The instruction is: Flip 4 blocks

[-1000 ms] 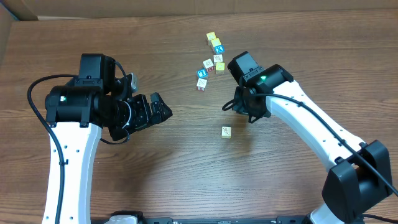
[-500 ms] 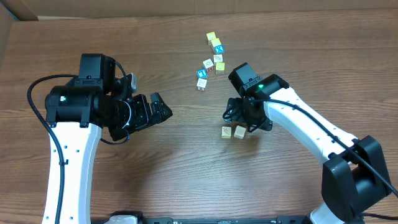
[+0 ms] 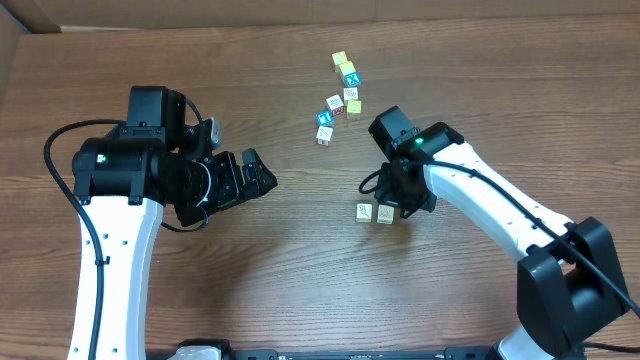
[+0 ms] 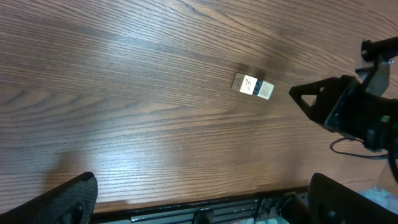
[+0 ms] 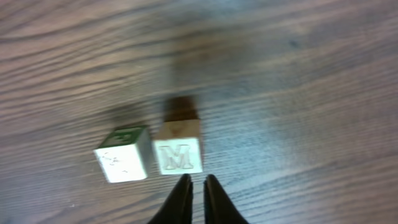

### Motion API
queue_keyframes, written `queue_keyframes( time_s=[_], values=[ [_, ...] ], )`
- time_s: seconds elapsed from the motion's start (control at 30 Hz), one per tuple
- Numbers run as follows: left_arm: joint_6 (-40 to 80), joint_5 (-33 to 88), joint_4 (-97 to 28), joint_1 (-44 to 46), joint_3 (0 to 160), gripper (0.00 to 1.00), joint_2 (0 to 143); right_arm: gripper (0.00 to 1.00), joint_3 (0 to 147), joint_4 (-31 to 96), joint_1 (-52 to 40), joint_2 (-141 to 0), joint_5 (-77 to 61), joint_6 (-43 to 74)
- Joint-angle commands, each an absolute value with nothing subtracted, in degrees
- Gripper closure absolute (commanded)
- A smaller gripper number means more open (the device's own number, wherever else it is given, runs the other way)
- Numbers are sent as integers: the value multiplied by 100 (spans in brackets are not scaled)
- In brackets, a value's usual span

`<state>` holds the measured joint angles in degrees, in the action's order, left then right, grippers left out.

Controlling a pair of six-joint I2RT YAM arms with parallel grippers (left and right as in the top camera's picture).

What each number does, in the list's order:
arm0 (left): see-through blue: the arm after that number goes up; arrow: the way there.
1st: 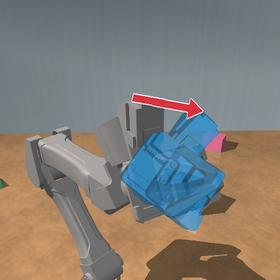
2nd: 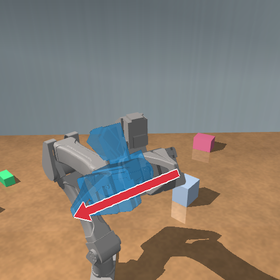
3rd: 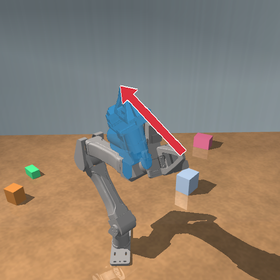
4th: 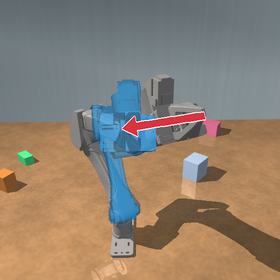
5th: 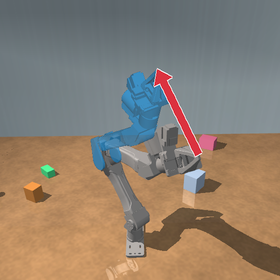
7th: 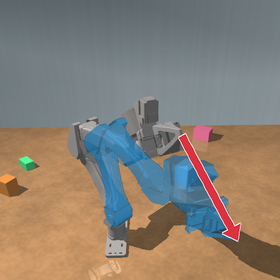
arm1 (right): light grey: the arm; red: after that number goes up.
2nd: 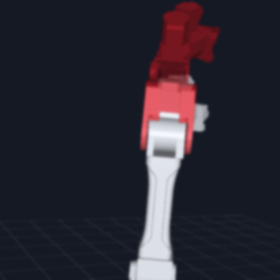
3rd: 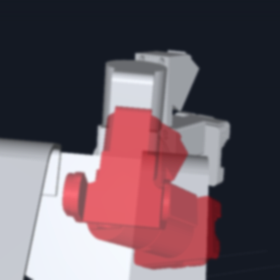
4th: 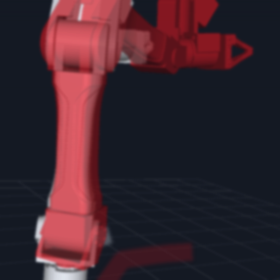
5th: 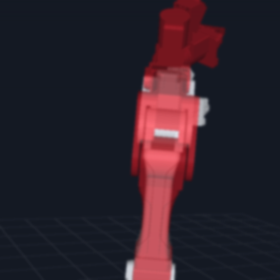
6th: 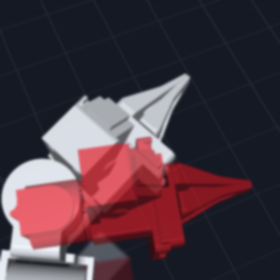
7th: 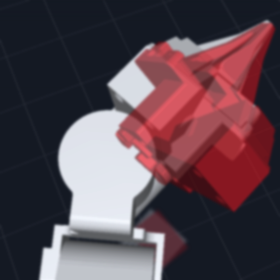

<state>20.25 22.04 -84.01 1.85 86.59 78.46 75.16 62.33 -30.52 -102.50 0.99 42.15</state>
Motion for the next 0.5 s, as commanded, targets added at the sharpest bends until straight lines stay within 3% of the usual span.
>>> queue_keyframes(
  time_s=[0.0,0.47],
  values=[
    [2038,2202,-8394,193,8654,0,7854,93,7207,6106,-3089,-10235,292,4528],
    [2038,2202,-8394,193,8656,0,7854,93,6300,4766,-3089,-10235,-86,4519]
  ],
)
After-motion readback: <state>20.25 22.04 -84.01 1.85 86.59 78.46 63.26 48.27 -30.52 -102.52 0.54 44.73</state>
